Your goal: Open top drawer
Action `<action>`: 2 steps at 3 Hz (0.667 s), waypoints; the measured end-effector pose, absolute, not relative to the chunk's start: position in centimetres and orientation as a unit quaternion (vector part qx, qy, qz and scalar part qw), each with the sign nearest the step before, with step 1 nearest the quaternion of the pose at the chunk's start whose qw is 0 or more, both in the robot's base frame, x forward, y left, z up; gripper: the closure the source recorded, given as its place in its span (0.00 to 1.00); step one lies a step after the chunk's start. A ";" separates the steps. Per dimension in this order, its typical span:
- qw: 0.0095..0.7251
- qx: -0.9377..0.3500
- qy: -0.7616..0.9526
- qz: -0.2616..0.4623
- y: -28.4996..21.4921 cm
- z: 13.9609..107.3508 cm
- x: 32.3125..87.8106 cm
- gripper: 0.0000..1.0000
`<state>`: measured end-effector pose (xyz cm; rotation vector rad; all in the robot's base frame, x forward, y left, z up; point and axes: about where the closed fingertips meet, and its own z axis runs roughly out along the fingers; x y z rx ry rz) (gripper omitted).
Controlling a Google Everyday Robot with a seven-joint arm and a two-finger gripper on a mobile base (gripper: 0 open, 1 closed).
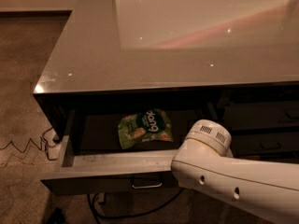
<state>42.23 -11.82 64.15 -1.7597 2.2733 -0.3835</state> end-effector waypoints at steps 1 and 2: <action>0.120 -0.584 0.791 -0.139 -12.7 64.2 40.1 0.00; 0.118 -0.564 0.804 -0.149 -13.6 64.4 37.7 0.00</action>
Offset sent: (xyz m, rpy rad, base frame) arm -0.0757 -0.0296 0.0029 -0.0246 -0.0336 -0.1586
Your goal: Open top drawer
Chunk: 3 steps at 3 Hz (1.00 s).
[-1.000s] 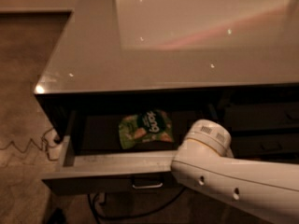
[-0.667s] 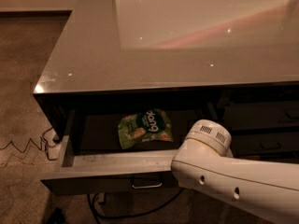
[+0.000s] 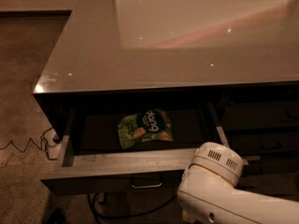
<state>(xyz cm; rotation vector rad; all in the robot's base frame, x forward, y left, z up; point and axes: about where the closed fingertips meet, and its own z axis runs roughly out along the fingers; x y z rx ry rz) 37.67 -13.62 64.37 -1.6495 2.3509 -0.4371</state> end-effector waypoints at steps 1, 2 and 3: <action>0.118 -0.563 0.804 -0.151 -13.7 64.4 37.5 0.00; 0.138 -0.569 0.799 -0.140 -13.3 65.1 39.0 0.00; 0.196 -0.544 0.810 -0.095 -13.1 66.9 42.2 0.00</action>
Offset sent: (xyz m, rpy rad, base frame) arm 0.0368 0.0089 0.0213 0.1002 -0.0554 0.0587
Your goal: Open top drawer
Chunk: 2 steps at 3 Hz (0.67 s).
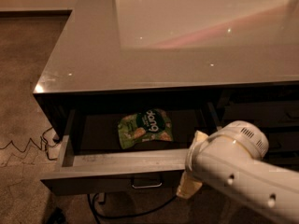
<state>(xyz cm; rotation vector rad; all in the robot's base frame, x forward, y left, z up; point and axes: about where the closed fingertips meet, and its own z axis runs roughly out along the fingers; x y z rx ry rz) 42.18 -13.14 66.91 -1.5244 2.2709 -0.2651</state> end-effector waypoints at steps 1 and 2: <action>0.221 -0.545 0.808 -0.041 -11.5 67.2 44.1 0.00; 0.224 -0.569 0.791 -0.037 -10.9 67.5 44.1 0.00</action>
Offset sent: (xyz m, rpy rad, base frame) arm 0.0175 0.0149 0.0024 0.1046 0.0143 0.0243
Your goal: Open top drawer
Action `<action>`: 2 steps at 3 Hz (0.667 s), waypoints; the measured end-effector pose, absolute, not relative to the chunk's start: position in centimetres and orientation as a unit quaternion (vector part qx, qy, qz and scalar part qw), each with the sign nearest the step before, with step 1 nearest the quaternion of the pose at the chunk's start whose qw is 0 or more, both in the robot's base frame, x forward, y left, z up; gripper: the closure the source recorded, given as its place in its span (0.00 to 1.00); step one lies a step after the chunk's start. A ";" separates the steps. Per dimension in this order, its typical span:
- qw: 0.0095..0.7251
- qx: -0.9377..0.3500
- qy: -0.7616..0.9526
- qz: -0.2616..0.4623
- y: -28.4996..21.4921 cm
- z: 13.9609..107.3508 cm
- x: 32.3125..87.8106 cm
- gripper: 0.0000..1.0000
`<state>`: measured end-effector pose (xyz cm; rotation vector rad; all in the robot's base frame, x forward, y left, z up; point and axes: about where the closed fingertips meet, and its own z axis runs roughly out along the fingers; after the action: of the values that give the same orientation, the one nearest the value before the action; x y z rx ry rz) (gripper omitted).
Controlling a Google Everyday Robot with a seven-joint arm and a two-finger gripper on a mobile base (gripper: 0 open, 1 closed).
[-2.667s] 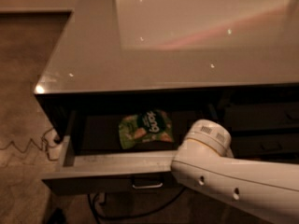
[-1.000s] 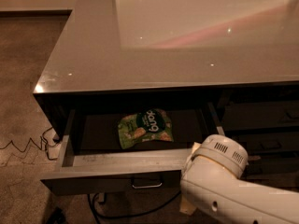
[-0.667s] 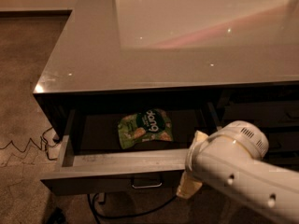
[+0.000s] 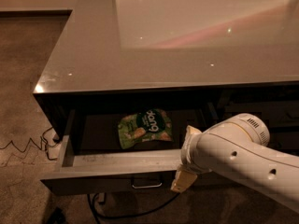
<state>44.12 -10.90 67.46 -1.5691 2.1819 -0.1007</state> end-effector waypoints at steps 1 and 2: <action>0.224 -0.569 0.791 -0.037 -10.9 67.5 44.1 0.00; 0.244 -0.602 0.759 -0.051 -9.4 67.8 43.6 0.00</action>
Offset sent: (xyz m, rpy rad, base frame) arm -0.0156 0.0409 0.0075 -0.0451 -0.1557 0.2258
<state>43.61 -9.39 67.82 -1.6449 2.0719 -0.1396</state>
